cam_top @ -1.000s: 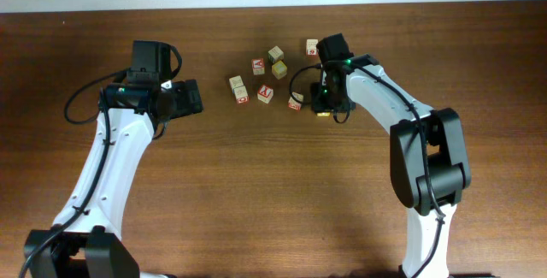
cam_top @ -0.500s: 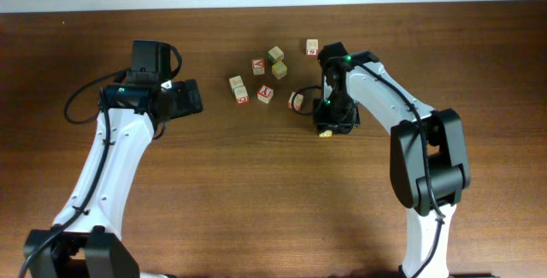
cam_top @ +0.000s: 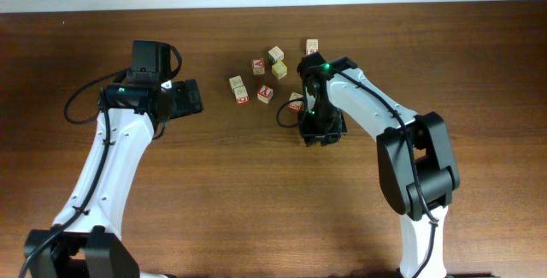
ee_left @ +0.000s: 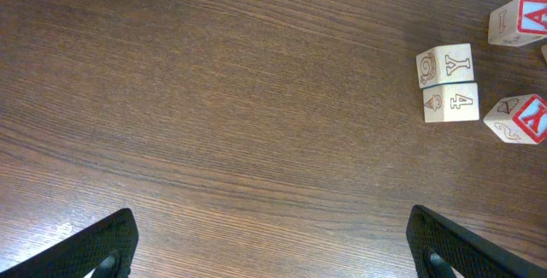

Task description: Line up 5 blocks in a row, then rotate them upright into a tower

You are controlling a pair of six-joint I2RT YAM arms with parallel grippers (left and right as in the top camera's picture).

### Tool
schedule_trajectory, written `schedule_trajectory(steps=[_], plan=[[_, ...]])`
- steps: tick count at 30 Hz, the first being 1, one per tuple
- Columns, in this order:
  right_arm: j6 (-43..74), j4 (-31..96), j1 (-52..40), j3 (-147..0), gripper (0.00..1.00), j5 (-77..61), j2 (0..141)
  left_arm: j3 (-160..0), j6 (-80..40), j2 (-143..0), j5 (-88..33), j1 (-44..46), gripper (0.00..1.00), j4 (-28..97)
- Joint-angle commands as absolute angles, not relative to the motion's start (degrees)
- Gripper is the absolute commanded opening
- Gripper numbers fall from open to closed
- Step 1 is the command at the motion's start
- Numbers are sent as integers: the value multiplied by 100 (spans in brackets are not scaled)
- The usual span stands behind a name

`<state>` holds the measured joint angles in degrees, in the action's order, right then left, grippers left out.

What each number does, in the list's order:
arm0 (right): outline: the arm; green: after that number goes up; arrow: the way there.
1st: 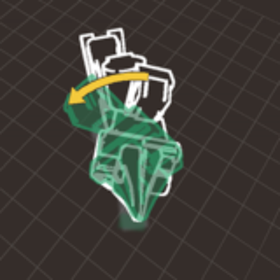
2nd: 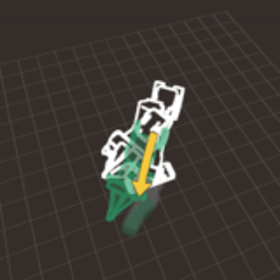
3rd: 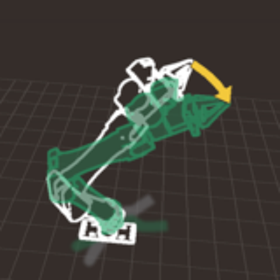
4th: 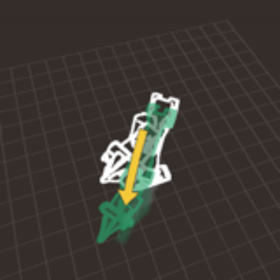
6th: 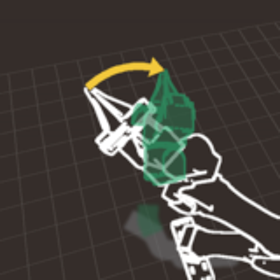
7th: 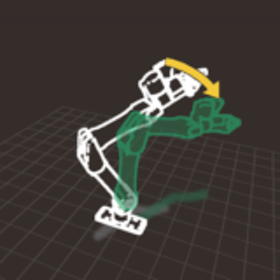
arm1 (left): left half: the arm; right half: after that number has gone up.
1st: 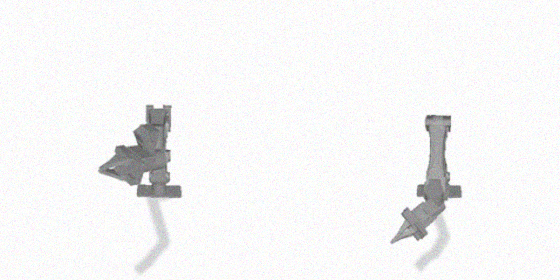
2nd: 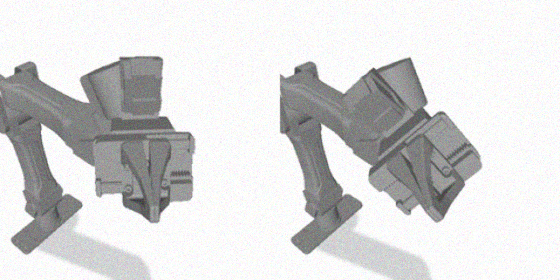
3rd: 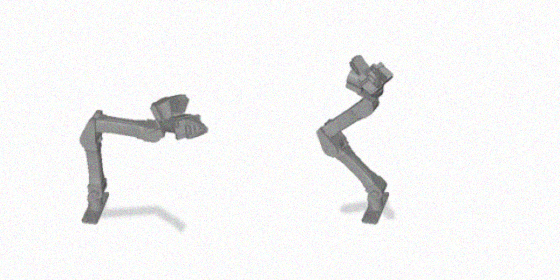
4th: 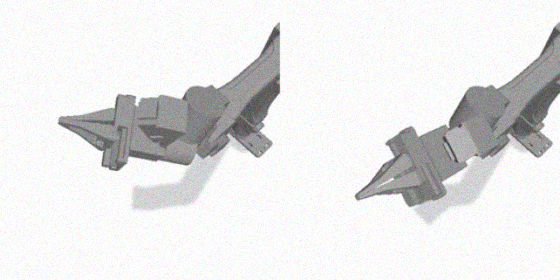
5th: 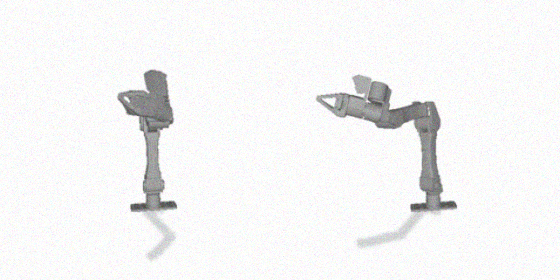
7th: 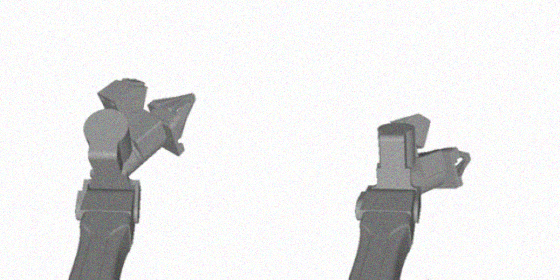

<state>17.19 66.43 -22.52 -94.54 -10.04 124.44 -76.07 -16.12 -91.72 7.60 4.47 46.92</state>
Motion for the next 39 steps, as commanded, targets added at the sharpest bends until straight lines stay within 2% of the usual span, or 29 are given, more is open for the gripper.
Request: schedule_trajectory(steps=[1,3,6,11,16,24,32,39], plan=[[1699,6777,-2088,-9863,37,-965,12252,-7730,-1669,-9194,843,423,99,4681],[1695,6980,-2021,-10202,38,-926,12213,-7730,-1669,-9194,843,423,99,4681],[1787,7118,-2016,-10525,45,-895,12073,-7730,-1669,-9194,843,423,99,4678],[3245,7234,-2023,-10541,51,-213,11760,-7730,-1669,-9194,843,423,99,4678],[4001,6497,-2143,-9953,49,56,11780,-7730,-1669,-9194,843,423,99,4678],[4499,5345,-2211,-8809,50,69,11782,-7730,-1669,-9194,843,423,99,4681],[4554,5245,-2211,-8731,50,36,11839,-7730,-1669,-9194,843,423,99,4681],[4543,5247,-2211,-8731,41,21,11843,-7730,-1669,-9194,843,423,99,4678]])
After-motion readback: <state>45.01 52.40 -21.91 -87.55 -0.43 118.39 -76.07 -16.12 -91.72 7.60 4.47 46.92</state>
